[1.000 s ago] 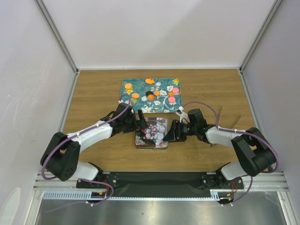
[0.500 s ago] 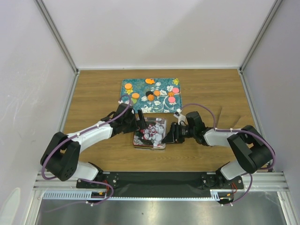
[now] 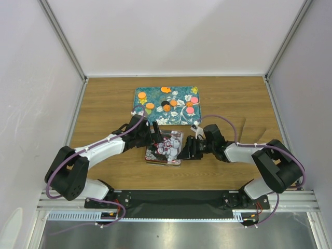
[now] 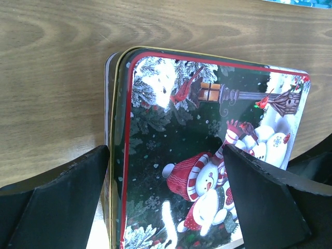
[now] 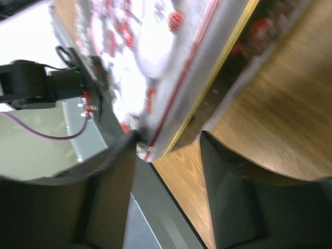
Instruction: Pack the cookies
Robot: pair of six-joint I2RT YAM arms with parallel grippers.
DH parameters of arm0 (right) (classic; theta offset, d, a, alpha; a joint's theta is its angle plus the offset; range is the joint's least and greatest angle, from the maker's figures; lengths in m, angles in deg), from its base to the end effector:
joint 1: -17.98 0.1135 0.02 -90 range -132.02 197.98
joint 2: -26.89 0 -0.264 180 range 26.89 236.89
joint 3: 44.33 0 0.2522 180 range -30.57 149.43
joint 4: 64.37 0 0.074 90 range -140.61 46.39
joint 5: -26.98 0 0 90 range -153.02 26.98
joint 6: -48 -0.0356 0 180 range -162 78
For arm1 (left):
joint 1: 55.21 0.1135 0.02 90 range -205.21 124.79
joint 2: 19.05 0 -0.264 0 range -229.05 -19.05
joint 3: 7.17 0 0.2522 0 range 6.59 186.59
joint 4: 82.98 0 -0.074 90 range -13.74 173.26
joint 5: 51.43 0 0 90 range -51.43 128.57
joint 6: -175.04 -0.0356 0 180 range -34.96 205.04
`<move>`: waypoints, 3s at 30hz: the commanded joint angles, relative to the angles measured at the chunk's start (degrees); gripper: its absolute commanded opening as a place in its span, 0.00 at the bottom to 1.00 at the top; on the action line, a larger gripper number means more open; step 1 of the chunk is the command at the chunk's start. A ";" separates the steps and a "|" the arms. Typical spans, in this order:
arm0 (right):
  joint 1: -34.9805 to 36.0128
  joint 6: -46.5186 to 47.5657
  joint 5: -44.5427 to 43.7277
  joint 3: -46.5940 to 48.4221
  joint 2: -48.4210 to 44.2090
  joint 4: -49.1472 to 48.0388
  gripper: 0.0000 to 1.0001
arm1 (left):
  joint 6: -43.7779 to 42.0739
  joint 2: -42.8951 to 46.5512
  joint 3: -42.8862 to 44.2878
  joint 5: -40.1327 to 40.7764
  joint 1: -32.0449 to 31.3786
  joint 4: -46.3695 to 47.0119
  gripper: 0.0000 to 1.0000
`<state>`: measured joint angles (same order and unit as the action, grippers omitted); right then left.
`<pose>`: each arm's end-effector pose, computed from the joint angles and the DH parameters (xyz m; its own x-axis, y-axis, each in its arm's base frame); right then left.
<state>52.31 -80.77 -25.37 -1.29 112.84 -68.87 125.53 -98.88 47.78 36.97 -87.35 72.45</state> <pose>0.2075 0.1681 0.1416 -0.9271 -0.0328 -0.3733 -0.3350 0.5187 0.7866 0.2310 -0.1463 0.1840 -0.8446 -0.2359 -0.4806 -0.0016 0.8988 -0.4383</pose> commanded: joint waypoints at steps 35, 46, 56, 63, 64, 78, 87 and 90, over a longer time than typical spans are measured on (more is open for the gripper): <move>-8.75 0.09 -11.46 16.61 18.37 5.08 0.41 | -1.20 -2.35 -0.32 -0.41 -0.20 0.35 0.98; -10.77 2.81 -10.58 19.49 16.88 8.94 0.32 | 0.29 4.68 -0.77 1.51 -0.55 -1.21 1.00; -11.21 8.17 -10.76 29.42 14.60 20.54 0.46 | -1.99 11.80 4.34 9.78 1.81 -7.56 1.00; -10.42 10.72 -9.70 34.52 16.79 24.58 0.54 | 1.69 10.14 1.00 9.69 4.63 -2.65 0.99; -10.07 10.81 -9.79 34.88 17.05 25.29 0.54 | 2.31 8.74 -0.22 8.56 5.24 0.15 0.98; -6.90 11.34 -11.72 34.80 18.55 27.14 0.53 | 8.11 -4.19 -7.44 8.64 7.97 13.62 0.86; -9.27 11.25 -12.77 37.69 12.23 30.30 0.56 | 4.25 6.42 -3.05 9.16 7.88 5.38 0.91; -10.50 10.90 -13.74 37.96 6.61 31.53 0.65 | 1.97 10.56 1.25 8.82 7.71 0.46 0.95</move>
<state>43.30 -70.43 -37.37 33.55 127.00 -38.71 131.25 -93.64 43.34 44.57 -79.81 78.29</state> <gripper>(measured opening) 0.618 0.933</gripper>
